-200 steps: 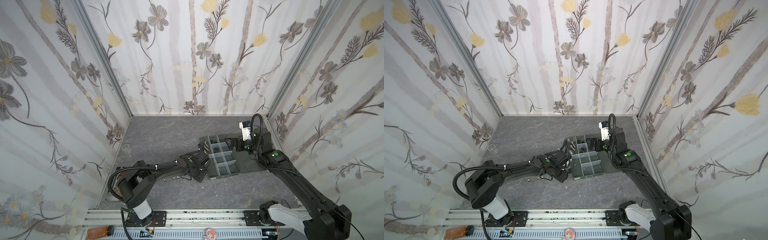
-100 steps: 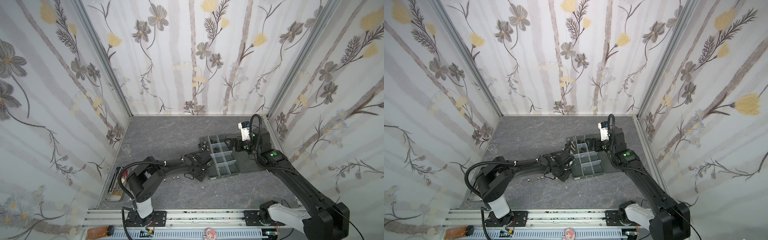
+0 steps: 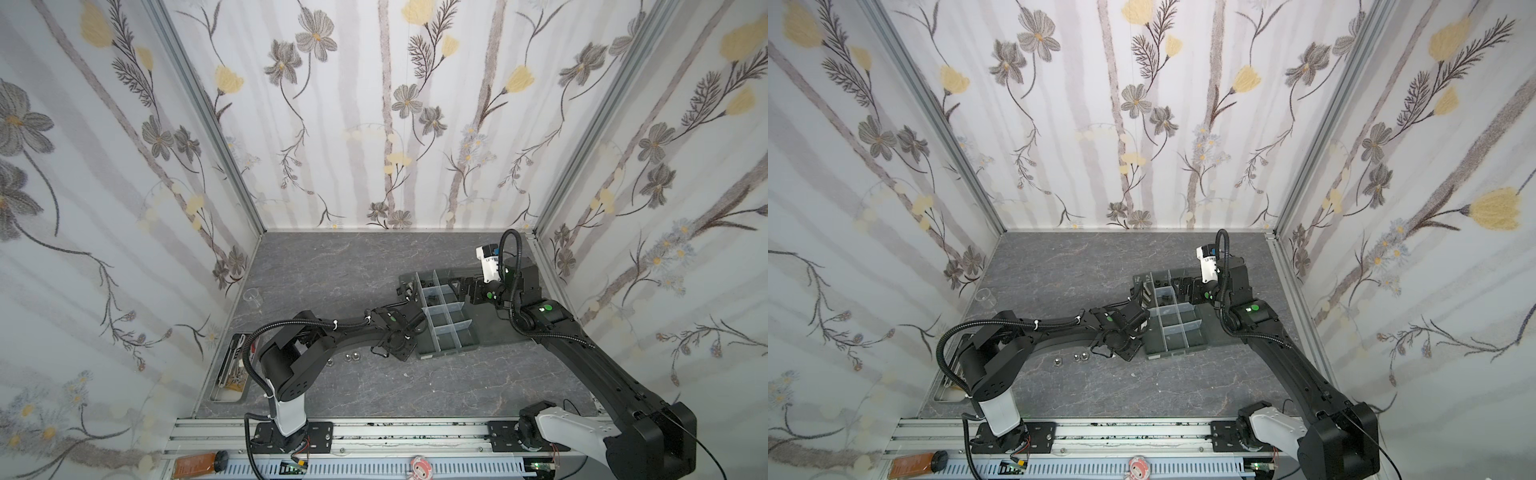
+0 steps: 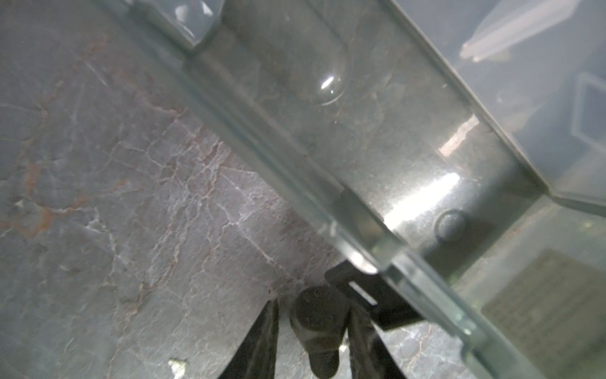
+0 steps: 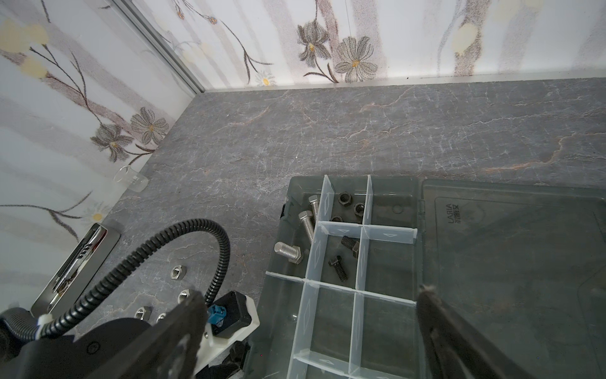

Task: Sort the screws and nuts into containers
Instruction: Pick up the screw at the center of the table.

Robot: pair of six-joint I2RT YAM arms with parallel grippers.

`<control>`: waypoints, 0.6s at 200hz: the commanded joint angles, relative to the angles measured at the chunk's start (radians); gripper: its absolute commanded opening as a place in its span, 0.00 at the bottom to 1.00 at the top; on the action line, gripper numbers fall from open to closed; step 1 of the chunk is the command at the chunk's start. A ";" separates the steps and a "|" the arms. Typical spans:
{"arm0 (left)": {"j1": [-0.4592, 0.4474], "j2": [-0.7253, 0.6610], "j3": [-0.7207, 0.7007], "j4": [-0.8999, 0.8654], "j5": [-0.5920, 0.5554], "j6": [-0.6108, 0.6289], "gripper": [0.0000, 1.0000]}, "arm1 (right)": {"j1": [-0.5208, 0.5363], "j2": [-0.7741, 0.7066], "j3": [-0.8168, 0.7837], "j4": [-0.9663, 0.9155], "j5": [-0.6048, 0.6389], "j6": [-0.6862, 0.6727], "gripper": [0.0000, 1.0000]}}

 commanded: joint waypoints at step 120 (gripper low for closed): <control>-0.007 -0.016 0.023 -0.066 -0.090 -0.033 0.14 | -0.003 -0.031 -0.015 0.046 -0.008 -0.003 1.00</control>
